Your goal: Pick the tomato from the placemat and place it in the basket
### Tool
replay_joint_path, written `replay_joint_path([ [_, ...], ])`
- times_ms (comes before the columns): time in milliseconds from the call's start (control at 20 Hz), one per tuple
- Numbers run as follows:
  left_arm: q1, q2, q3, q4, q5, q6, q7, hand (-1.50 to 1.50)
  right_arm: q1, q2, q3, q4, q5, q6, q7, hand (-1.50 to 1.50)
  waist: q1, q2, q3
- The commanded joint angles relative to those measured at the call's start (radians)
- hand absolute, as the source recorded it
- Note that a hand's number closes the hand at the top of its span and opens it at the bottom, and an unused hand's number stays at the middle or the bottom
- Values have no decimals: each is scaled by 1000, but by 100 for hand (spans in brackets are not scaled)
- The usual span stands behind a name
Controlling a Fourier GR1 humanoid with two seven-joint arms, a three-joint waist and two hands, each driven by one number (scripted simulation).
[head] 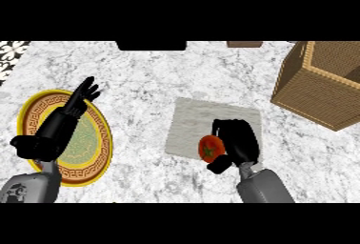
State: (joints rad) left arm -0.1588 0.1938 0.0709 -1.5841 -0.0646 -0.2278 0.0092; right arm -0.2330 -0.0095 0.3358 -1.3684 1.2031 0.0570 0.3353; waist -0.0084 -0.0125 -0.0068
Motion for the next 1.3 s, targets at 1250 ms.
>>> replay_joint_path([
  [1250,-37,-13,7,-9,-2,-1,34,0,-294,-9,-85,-717,-162,39,691,150,12,13,6],
])
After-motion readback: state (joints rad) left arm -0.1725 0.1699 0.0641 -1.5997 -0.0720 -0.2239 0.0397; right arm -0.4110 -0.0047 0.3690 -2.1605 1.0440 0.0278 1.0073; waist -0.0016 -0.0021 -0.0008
